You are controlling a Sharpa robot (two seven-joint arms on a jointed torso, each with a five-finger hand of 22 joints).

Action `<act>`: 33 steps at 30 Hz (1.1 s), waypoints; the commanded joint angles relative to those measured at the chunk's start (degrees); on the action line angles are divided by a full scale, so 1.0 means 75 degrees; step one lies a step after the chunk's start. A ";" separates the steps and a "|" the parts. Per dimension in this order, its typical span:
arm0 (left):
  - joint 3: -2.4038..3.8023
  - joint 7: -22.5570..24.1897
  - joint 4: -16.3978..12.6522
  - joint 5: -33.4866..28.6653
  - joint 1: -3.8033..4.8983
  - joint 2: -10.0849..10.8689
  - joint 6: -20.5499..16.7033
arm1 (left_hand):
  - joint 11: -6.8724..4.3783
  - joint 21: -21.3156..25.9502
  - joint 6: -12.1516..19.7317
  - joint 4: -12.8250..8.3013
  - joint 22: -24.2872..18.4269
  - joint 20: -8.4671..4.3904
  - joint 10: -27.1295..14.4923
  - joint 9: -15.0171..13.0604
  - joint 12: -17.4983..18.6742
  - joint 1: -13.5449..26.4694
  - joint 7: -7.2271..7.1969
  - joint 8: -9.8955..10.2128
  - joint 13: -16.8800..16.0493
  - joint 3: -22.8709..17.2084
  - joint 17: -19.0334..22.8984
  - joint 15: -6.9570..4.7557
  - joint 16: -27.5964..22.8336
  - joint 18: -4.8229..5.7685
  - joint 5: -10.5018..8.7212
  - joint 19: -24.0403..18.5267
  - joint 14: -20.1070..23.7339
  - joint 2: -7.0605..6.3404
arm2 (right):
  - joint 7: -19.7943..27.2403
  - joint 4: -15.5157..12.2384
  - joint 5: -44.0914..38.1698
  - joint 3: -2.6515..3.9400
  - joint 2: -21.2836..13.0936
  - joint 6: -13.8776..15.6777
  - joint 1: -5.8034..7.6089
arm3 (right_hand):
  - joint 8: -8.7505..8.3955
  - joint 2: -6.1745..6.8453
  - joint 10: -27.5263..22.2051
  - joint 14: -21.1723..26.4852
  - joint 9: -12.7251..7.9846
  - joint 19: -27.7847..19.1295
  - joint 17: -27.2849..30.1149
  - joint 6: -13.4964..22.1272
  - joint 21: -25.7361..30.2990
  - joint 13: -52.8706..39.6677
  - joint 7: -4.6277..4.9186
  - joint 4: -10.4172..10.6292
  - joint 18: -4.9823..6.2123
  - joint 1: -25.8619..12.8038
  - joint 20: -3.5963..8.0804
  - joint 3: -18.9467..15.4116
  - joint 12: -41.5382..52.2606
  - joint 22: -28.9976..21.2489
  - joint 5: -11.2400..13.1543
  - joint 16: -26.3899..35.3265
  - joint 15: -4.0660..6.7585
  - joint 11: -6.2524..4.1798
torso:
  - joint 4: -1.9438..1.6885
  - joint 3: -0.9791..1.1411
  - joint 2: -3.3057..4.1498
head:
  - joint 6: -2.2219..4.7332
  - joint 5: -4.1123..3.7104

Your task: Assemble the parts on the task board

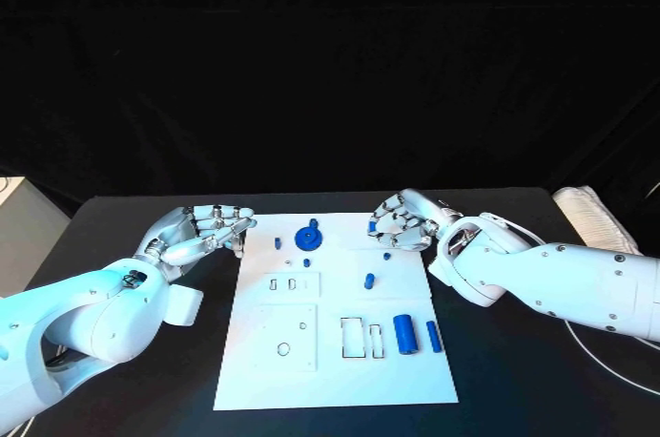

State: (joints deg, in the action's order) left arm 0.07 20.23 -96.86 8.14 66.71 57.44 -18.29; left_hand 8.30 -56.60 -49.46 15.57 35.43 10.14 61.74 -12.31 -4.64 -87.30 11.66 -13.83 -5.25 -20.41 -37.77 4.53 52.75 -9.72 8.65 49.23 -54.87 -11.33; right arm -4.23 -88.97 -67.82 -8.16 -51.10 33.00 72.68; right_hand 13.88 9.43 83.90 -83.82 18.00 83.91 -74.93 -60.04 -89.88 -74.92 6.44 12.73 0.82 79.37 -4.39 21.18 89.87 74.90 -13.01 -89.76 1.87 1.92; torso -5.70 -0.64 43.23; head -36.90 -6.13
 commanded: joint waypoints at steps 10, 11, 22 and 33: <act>-0.0017 -0.0247 0.0415 0.0120 0.0006 -0.0367 -0.0123 | -0.0064 -0.0176 -0.0027 0.0041 0.0086 -0.0026 0.0279 -0.0073 -0.0233 0.0041 -0.0035 -0.0075 -0.0105 -0.0134 0.0012 -0.0055 0.0221 -0.0115 -0.0029 -0.0087 -0.0071 -0.0043 | -0.1342 -0.0468 -0.0838 -0.0008 0.0938 0.0481 -0.0314 | 0.0036 -0.0086 0.0813 -0.0824 0.0036 0.0811 -0.2009 -0.0111 -0.0017 -0.2011 -0.0071 -0.0019 -0.0110 0.0031 0.0064 0.0052 0.0017 0.2013 0.0002 -0.0033 0.0047 -0.0050 | 0.0029 -0.0109 -0.0157 | -0.0220 0.0297; -0.0020 -0.0274 0.0439 0.0128 0.0006 -0.0391 -0.0138 | -0.0072 -0.0197 -0.0031 0.0043 0.0096 -0.0031 0.0306 -0.0080 -0.0268 0.0052 -0.0038 -0.0084 -0.0119 -0.0141 0.0006 -0.0062 0.0255 -0.0115 -0.0030 -0.0084 -0.0092 -0.0051 | -0.1401 -0.0474 -0.0919 -0.0009 0.1005 0.0473 -0.0345 | 0.0036 -0.0086 0.0813 -0.0824 0.0036 0.0811 -0.2009 -0.0111 -0.0017 -0.2011 -0.0071 -0.0019 -0.0110 0.0031 0.0064 0.0052 0.0017 0.2013 0.0002 -0.0033 0.0047 -0.0050 | 0.0032 -0.0121 -0.0165 | -0.0235 0.0314; -0.0051 -0.0735 0.0633 0.0301 0.0008 -0.0607 -0.0330 | -0.0231 -0.0559 -0.0088 -0.0006 0.0262 -0.0159 0.0504 -0.0279 -0.1321 0.0230 -0.0164 -0.0403 -0.0702 -0.0099 -0.0216 -0.0223 0.0939 -0.0117 -0.0031 0.0016 -0.0370 -0.0056 | -0.1967 -0.0402 -0.1530 -0.0039 0.1680 0.0334 -0.0651 | 0.0035 -0.0088 0.0813 -0.0824 0.0038 0.0811 -0.2009 -0.0092 -0.0017 -0.2011 -0.0064 -0.0034 -0.0110 0.0026 0.0065 0.0075 0.0017 0.2013 0.0001 -0.0033 0.0048 -0.0049 | 0.0047 -0.0196 -0.0200 | -0.0394 0.0497; -0.0060 -0.1103 0.0678 0.0576 0.0009 -0.0714 -0.0293 | -0.0424 -0.1158 0.0176 0.0009 0.0743 -0.0279 -0.0633 -0.0724 -0.4656 0.0289 -0.0292 -0.1440 -0.2851 -0.0094 -0.1850 -0.0353 0.2462 -0.0053 -0.0012 0.0243 -0.1305 0.0020 | -0.2257 -0.0170 -0.2160 -0.0073 0.2148 0.0221 -0.0877 | 0.0036 -0.0083 0.0813 -0.0824 0.0039 0.0811 -0.2009 -0.0086 -0.0017 -0.2011 -0.0061 -0.0035 -0.0110 0.0015 0.0065 0.0078 0.0017 0.2013 0.0003 -0.0033 0.0047 -0.0047 | 0.0039 -0.0167 -0.0187 | -0.0428 0.0562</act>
State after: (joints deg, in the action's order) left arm -0.40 13.70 -91.74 10.90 66.72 52.23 -20.53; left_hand 5.15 -64.91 -48.51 15.49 40.58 7.98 57.50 -17.62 -38.23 -85.63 9.53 -24.28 -25.84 -20.98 -50.56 1.92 70.44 -9.72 8.65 50.59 -63.98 -11.17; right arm -19.46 -90.45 -80.19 -8.70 -35.16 35.65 66.21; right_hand 13.96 9.19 83.90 -83.82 18.11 83.91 -74.92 -59.93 -89.88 -74.91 6.33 12.55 0.82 79.63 -4.40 21.35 89.87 74.93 -12.92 -89.76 1.87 1.93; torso -5.41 -1.96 41.80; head -40.07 -2.03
